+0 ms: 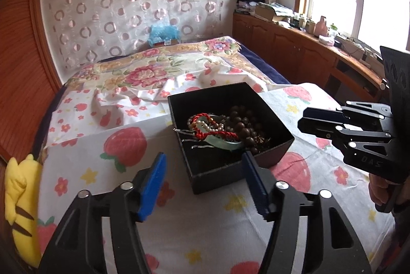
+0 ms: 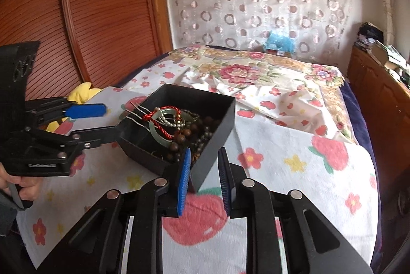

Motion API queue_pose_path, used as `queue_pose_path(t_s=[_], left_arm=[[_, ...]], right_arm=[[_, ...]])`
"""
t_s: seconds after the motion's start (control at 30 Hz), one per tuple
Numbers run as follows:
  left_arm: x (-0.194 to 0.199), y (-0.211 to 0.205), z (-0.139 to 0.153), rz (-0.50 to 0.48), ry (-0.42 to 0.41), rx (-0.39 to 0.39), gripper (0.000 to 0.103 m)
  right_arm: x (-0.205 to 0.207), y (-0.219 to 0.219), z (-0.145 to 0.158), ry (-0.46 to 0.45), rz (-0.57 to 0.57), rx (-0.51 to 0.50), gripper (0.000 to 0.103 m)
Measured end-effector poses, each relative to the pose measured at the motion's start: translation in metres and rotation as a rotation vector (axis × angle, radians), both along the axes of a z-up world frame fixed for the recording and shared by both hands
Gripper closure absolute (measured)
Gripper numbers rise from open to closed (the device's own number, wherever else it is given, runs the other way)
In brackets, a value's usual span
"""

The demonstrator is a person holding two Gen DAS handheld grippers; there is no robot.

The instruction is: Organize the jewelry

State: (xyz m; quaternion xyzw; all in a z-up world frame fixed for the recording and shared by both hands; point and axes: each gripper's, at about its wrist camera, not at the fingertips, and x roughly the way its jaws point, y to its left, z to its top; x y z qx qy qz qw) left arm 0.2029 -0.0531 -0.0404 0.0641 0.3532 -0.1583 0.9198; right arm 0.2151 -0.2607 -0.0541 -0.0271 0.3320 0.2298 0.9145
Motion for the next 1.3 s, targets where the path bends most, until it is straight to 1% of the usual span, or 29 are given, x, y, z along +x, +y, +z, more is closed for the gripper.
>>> queue_pose_path(t_s=[0.07, 0.1, 0.13, 0.17, 0.2, 0.3, 0.33, 0.37, 0.43, 0.5, 0.53, 0.6, 0.63, 0.73, 0.77, 0.8, 0.83, 1.0, 1.1, 1.17, 1.3], left_arm=[[-0.01, 0.004, 0.002, 0.022, -0.009, 0.002, 0.026], [-0.014, 0.005, 0.003, 0.03, -0.015, 0.002, 0.024], [-0.018, 0.005, 0.004, 0.038, -0.019, 0.003, 0.022], [-0.025, 0.008, 0.004, 0.053, -0.021, 0.005, 0.02], [-0.029, 0.009, 0.004, 0.064, -0.022, 0.009, 0.02], [-0.042, 0.015, 0.005, 0.091, -0.027, 0.007, 0.02], [-0.048, 0.017, 0.005, 0.101, -0.027, 0.004, 0.017], [-0.053, 0.017, 0.006, 0.109, -0.031, 0.004, 0.012], [-0.064, 0.019, 0.009, 0.124, -0.049, 0.006, 0.011], [-0.074, 0.021, 0.011, 0.135, -0.057, 0.008, 0.011], [-0.079, 0.021, 0.013, 0.14, -0.062, 0.008, 0.011], [-0.09, 0.022, 0.017, 0.147, -0.077, 0.003, 0.011], [-0.096, 0.022, 0.02, 0.149, -0.087, -0.002, 0.01], [-0.11, 0.021, 0.028, 0.159, -0.121, -0.011, 0.008], [-0.115, 0.022, 0.03, 0.164, -0.132, -0.015, 0.008], [-0.118, 0.022, 0.031, 0.166, -0.138, -0.02, 0.008], [-0.122, 0.023, 0.033, 0.169, -0.144, -0.027, 0.008], [-0.138, 0.023, 0.041, 0.178, -0.183, -0.014, 0.008], [-0.148, 0.025, 0.049, 0.196, -0.211, -0.032, 0.008], [-0.152, 0.027, 0.052, 0.202, -0.218, -0.04, 0.008], [-0.155, 0.027, 0.053, 0.217, -0.223, -0.027, 0.008]], right_arm=[[-0.007, -0.002, 0.0, -0.003, -0.019, 0.004, 0.079], [-0.012, -0.004, 0.0, -0.006, -0.032, 0.006, 0.077], [-0.017, -0.005, 0.0, -0.009, -0.044, 0.008, 0.073], [-0.021, -0.007, 0.0, -0.014, -0.056, 0.011, 0.063], [-0.027, -0.008, 0.001, -0.022, -0.068, 0.013, 0.056], [-0.041, -0.008, 0.005, -0.037, -0.097, 0.018, 0.049], [-0.046, -0.009, 0.007, -0.041, -0.103, 0.021, 0.048], [-0.049, -0.01, 0.008, -0.046, -0.106, 0.023, 0.044], [-0.059, -0.011, 0.013, -0.061, -0.119, 0.025, 0.038], [-0.07, -0.011, 0.017, -0.075, -0.132, 0.026, 0.028], [-0.077, -0.011, 0.02, -0.088, -0.141, 0.029, 0.025], [-0.085, -0.012, 0.025, -0.104, -0.149, 0.034, 0.012], [-0.092, -0.012, 0.028, -0.114, -0.156, 0.042, 0.011], [-0.105, -0.013, 0.031, -0.118, -0.171, 0.051, 0.01], [-0.109, -0.013, 0.032, -0.121, -0.178, 0.054, 0.008], [-0.112, -0.013, 0.033, -0.126, -0.181, 0.059, 0.004], [-0.117, -0.014, 0.035, -0.139, -0.191, 0.066, 0.002], [-0.136, -0.014, 0.042, -0.182, -0.225, 0.066, 0.002], [-0.146, -0.015, 0.047, -0.211, -0.245, 0.064, 0.002], [-0.151, -0.018, 0.049, -0.22, -0.254, 0.067, 0.002], [-0.158, -0.025, 0.052, -0.236, -0.276, 0.067, 0.002]])
